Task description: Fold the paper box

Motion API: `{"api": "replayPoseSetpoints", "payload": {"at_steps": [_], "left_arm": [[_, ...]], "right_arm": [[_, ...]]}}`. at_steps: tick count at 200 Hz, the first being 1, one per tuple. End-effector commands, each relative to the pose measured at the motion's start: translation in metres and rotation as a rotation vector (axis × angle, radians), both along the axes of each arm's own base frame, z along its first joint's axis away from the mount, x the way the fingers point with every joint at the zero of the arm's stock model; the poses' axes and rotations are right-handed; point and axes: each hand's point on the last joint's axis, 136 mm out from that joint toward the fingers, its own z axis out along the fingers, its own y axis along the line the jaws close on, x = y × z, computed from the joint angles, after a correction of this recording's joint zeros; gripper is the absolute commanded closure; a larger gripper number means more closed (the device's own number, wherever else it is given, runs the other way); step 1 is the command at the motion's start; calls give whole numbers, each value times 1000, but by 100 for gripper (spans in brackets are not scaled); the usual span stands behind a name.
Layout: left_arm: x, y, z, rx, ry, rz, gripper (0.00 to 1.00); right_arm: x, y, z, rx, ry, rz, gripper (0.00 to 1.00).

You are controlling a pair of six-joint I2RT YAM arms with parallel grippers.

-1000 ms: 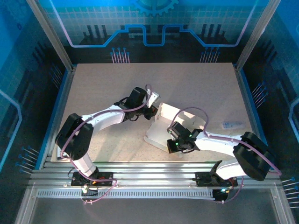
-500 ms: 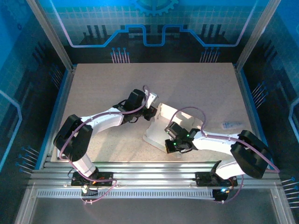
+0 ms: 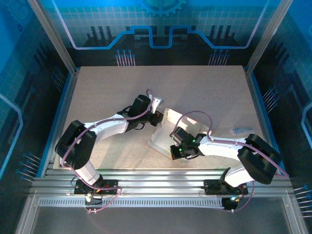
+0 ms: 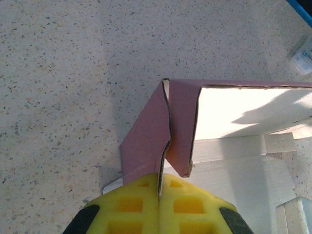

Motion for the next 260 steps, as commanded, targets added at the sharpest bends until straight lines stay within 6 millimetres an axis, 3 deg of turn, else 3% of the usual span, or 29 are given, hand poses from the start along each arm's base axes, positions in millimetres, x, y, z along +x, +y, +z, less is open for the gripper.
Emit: {"api": "replayPoseSetpoints", "payload": {"at_steps": [1,68,128,163,169,199,225,260], "left_arm": [[-28,16,-42,105,121,-8,100],[-29,16,-40,124,83,-22,100],[-29,13,-37,156,70,-30,100],[-30,13,-38,161,71,-32,100],[-30,13,-39,163,75,-32,100],[-31,13,-42,167,83,-28,100],[-31,13,-45,161,89,-22,100],[-30,13,-46,164,91,-14,100]], "right_arm": [[3,1,-3,-24,-12,-9,96],[16,15,25,21,-63,25,96],[41,23,85,152,-153,60,96],[65,14,124,237,-200,42,95],[74,16,142,270,-226,40,95],[102,11,177,363,-258,25,93],[130,4,195,385,-289,8,92],[162,0,199,414,-283,-1,81]]}}
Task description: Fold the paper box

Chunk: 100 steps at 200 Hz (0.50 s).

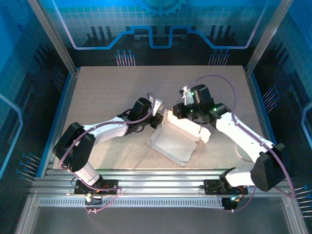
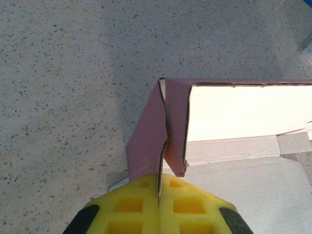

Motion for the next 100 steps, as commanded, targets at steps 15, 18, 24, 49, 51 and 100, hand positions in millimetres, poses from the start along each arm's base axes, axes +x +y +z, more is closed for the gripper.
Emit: {"api": "replayPoseSetpoints", "payload": {"at_steps": [15,18,24,49,51,100], "left_arm": [[-26,12,-42,111,142,-7,100],[-26,12,-42,109,141,-6,100],[-26,11,-41,108,140,-6,100],[-25,8,-39,107,137,-6,100],[-25,7,-39,106,137,-6,100],[-25,6,-41,110,143,1,100]], "right_arm": [[23,0,-4,23,32,46,73],[26,-1,-5,23,36,46,72],[31,-2,-7,22,42,42,69],[46,-4,-15,15,49,22,62],[47,-4,-15,17,51,20,62],[60,-3,-25,24,63,-16,49]]}}
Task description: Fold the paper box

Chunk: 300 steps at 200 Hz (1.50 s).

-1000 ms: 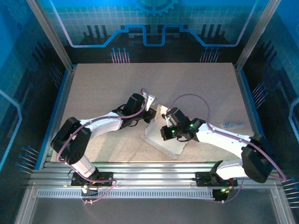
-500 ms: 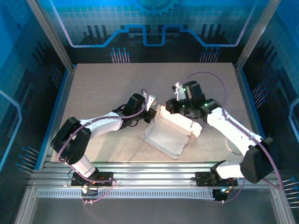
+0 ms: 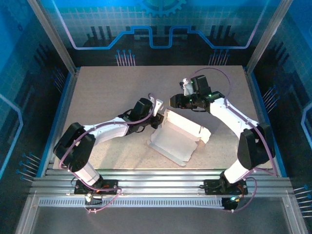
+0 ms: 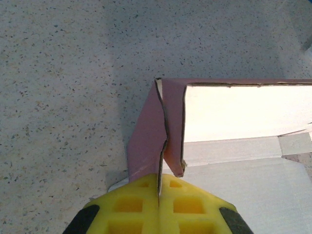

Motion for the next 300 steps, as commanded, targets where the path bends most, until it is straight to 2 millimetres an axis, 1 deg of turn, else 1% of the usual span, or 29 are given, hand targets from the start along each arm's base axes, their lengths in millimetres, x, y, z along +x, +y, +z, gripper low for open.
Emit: {"api": "replayPoseSetpoints", "payload": {"at_steps": [1,43,133,180,215,230,254,264,281,300], "left_arm": [[-25,8,-42,98,149,-9,100],[-25,9,-44,102,154,-4,100],[-29,10,-49,106,166,-1,100],[-30,12,-48,105,161,6,100],[-29,11,-46,103,154,7,100],[-29,11,-46,105,154,6,100],[-29,12,-42,114,154,1,100],[-29,13,-41,116,140,5,100],[-28,15,-44,121,138,9,100],[-29,13,-40,126,136,1,100]], "right_arm": [[13,2,10,24,-24,-13,49],[15,6,3,16,-16,-20,37],[22,22,-5,-11,-13,-1,20],[22,28,-8,-11,-14,10,19],[22,27,-7,-16,-22,11,19],[21,28,-5,-14,-21,14,19],[20,31,2,-7,-44,26,20],[19,30,2,-14,-49,29,20],[19,31,0,-17,-38,33,20],[19,32,8,-4,-59,29,21]]}}
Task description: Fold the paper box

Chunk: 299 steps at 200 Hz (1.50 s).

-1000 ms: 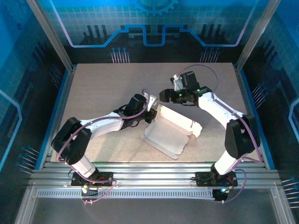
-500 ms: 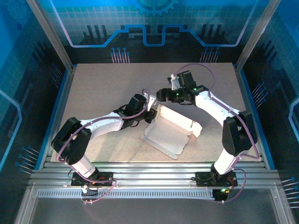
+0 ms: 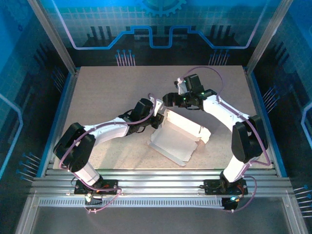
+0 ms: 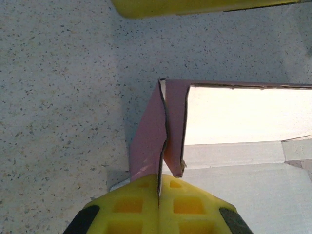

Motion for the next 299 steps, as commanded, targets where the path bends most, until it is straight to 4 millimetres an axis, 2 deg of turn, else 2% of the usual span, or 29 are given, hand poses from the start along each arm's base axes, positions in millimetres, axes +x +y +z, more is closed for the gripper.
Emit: {"api": "replayPoseSetpoints", "payload": {"at_steps": [1,17,60,92,124,144,226,299], "left_arm": [[-30,12,-39,120,135,-28,100],[-30,13,-37,120,125,-28,100],[-25,12,-38,123,116,-25,100],[-24,10,-38,126,116,-27,100],[-24,10,-40,119,118,-26,100],[-24,9,-42,115,126,-25,100],[-25,9,-45,112,132,-23,100],[-25,9,-46,112,140,-21,100]], "right_arm": [[0,12,23,27,-59,32,21],[-1,11,27,36,-67,31,21],[6,12,23,49,-54,32,23],[5,20,25,88,-57,57,25],[4,15,10,68,-33,43,27],[5,9,8,76,-39,18,30],[1,4,-26,72,-16,4,36],[-4,4,-37,79,-8,14,39]]}}
